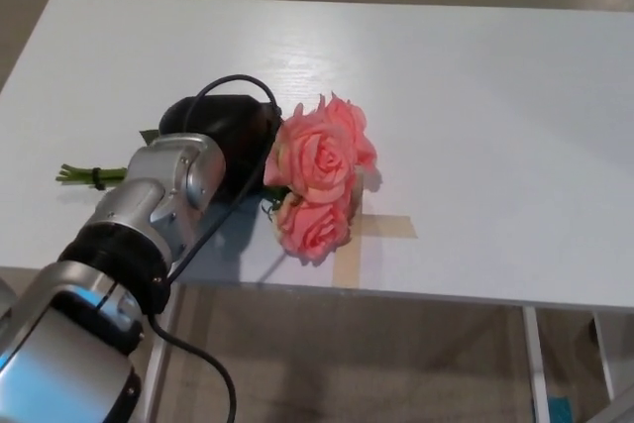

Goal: Use the left hand to pick up the rose and passes it to a human.

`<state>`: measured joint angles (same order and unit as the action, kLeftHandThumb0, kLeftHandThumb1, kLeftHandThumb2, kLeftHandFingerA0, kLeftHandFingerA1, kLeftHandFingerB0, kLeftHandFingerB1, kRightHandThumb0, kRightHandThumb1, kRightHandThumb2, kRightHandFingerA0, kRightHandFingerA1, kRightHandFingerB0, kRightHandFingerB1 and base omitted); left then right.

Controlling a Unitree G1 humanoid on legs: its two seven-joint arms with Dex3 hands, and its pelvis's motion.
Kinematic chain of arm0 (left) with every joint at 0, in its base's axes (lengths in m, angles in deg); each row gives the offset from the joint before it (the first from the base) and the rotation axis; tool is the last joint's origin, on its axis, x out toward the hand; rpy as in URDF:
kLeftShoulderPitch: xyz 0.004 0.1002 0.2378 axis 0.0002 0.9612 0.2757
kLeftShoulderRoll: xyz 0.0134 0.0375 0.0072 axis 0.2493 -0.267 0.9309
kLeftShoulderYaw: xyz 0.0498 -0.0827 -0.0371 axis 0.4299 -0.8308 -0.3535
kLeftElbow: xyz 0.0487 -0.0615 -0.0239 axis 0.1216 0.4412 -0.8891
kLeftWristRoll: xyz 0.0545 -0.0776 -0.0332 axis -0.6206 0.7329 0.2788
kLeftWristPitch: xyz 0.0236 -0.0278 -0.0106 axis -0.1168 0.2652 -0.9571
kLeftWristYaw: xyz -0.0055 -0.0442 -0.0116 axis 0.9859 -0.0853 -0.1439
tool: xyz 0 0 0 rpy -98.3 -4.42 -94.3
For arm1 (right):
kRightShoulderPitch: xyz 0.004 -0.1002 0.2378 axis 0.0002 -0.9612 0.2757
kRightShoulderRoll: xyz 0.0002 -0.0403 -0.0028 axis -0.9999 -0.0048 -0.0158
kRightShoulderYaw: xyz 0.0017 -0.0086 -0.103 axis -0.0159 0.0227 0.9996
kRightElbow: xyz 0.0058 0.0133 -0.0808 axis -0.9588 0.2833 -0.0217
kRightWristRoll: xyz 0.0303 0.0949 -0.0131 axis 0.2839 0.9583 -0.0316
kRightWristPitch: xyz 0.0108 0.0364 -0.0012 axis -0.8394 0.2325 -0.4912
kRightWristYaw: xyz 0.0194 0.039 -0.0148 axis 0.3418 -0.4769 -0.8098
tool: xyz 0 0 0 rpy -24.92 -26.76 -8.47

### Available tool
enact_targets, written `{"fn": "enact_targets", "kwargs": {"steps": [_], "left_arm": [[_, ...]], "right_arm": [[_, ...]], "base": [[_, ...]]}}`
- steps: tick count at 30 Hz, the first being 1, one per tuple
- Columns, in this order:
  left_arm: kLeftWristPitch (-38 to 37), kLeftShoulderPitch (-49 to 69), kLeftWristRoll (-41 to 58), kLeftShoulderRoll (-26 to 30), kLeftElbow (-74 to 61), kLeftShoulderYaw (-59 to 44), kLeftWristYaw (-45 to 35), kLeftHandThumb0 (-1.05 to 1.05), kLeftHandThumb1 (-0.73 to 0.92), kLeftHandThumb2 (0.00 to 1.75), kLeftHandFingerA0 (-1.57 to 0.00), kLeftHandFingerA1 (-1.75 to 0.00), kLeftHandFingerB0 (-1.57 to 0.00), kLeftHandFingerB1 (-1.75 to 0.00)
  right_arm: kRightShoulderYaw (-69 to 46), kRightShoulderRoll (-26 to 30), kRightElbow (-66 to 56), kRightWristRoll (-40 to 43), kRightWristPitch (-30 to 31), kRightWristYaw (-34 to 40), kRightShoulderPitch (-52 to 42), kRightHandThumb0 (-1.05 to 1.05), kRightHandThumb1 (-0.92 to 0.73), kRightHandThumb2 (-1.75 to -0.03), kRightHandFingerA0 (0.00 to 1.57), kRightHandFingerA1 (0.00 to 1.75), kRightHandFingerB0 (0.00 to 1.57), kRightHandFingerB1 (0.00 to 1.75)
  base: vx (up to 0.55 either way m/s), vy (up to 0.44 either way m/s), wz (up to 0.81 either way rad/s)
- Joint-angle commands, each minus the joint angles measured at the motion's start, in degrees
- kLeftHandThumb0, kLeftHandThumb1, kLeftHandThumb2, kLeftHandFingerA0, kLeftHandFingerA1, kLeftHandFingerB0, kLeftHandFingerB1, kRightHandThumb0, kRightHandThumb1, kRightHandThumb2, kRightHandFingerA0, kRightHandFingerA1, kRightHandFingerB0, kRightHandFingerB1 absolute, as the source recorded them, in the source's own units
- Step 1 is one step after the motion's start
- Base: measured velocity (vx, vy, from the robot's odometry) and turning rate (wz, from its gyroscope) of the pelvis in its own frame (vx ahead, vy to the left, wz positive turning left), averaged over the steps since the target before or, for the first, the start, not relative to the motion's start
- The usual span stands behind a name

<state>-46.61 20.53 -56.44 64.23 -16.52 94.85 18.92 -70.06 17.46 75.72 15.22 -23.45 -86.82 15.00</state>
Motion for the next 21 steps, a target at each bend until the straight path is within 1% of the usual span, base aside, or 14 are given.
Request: {"fn": "enact_targets", "kwargs": {"steps": [1,5,6,8,9,11,12,13,14,15,17,18,19,21], "left_arm": [[-3.14,3.07,2.92,0.34,-2.84,-3.24,4.03,-0.24,0.74,0.65,-0.70,-1.49,-0.83,-0.54],[-3.10,2.54,5.44,0.26,-5.43,-7.27,3.22,-0.27,0.76,0.65,-0.70,-1.51,-0.77,-0.49],[-2.44,2.36,5.94,0.16,-6.30,-8.18,2.70,-0.26,0.78,0.65,-0.77,-1.34,-0.70,-0.45],[-1.74,1.98,7.32,-0.05,-7.76,-10.44,1.89,-0.25,0.77,0.64,-0.78,-1.29,-0.71,-0.45],[-0.46,1.69,9.48,-0.24,-9.71,-12.69,0.08,-0.28,0.79,0.63,-0.92,-0.81,-0.61,-0.41],[1.31,1.48,11.59,-0.59,-12.14,-15.40,-2.13,-0.29,0.77,0.64,-0.91,-0.75,-0.57,-0.40],[2.28,1.10,12.23,-0.75,-12.91,-16.50,-3.00,-0.28,0.79,0.63,-0.91,-0.72,-0.61,-0.42],[2.95,0.57,13.57,-0.90,-13.54,-18.01,-4.03,-0.28,0.80,0.64,-0.90,-0.82,-0.79,-0.49],[3.34,0.02,15.13,-1.06,-14.01,-19.63,-5.05,-0.28,0.80,0.64,-0.90,-0.82,-0.79,-0.49],[3.60,-0.26,16.04,-1.13,-14.75,-20.72,-6.05,-0.26,0.80,0.64,-0.88,-0.96,-0.84,-0.55],[4.38,-0.44,16.67,-1.16,-16.21,-21.78,-7.28,-0.25,0.80,0.64,-0.85,-1.03,-0.85,-0.57],[4.61,0.01,17.15,-1.32,-17.35,-22.24,-7.70,-0.23,0.81,0.65,-0.82,-1.13,-0.85,-0.61],[4.41,0.18,17.67,-1.34,-18.30,-22.79,-8.10,-0.21,0.81,0.65,-0.76,-1.29,-0.82,-0.79],[5.27,0.18,18.38,-1.36,-20.39,-23.43,-9.02,-0.21,0.80,0.66,-0.73,-1.37,-0.81,-0.83]], "right_arm": [[0.08,-0.01,0.54,-0.31,0.49,-0.28,-2.34,-0.44,-0.66,-0.60,0.71,0.47,0.61,0.42],[0.35,-0.24,0.54,-0.55,0.42,0.20,-2.76,-0.44,-0.66,-0.60,0.71,0.47,0.61,0.42],[0.34,-0.26,0.53,-0.49,0.48,0.25,-2.78,-0.44,-0.66,-0.60,0.71,0.47,0.61,0.42],[0.44,-0.28,0.50,-0.52,0.45,0.29,-2.78,-0.44,-0.66,-0.60,0.71,0.47,0.61,0.42],[0.46,-0.24,0.49,-0.51,0.40,0.29,-2.79,-0.44,-0.66,-0.60,0.71,0.47,0.61,0.43],[0.43,-0.21,0.49,-0.44,0.39,0.26,-2.78,-0.44,-0.66,-0.60,0.71,0.47,0.61,0.43],[0.45,-0.17,0.50,-0.46,0.48,0.18,-2.50,-0.44,-0.66,-0.60,0.71,0.47,0.61,0.43],[0.44,-0.14,0.51,-0.44,0.52,0.08,-2.38,-0.44,-0.66,-0.60,0.71,0.47,0.61,0.43],[0.42,-0.13,0.52,-0.40,0.52,-0.02,-2.38,-0.44,-0.66,-0.60,0.71,0.47,0.61,0.43],[0.48,-0.15,0.52,-0.45,0.59,-0.01,-2.34,-0.44,-0.66,-0.60,0.71,0.47,0.61,0.43],[0.50,-0.12,0.53,-0.44,0.65,-0.09,-2.34,-0.44,-0.66,-0.60,0.71,0.47,0.61,0.43],[0.56,-0.13,0.54,-0.47,0.55,-0.12,-2.80,-0.44,-0.66,-0.60,0.71,0.47,0.61,0.42],[0.61,-0.19,0.52,-0.49,0.48,-0.06,-3.03,-0.44,-0.66,-0.60,0.71,0.47,0.61,0.42],[0.69,-0.23,0.53,-0.53,0.48,0.04,-3.01,-0.44,-0.66,-0.60,0.71,0.47,0.61,0.42]], "base": [[0.00,0.000,0.00],[0.00,0.000,0.00],[0.00,0.000,0.00],[0.00,0.000,0.00],[0.00,0.000,0.00],[0.00,0.000,0.00],[0.00,0.000,0.00],[0.00,0.000,0.00],[0.00,0.000,0.00],[0.00,0.000,0.00],[0.00,0.000,0.00],[0.00,0.000,0.00],[0.00,0.000,0.00],[0.00,0.000,0.00]]}}
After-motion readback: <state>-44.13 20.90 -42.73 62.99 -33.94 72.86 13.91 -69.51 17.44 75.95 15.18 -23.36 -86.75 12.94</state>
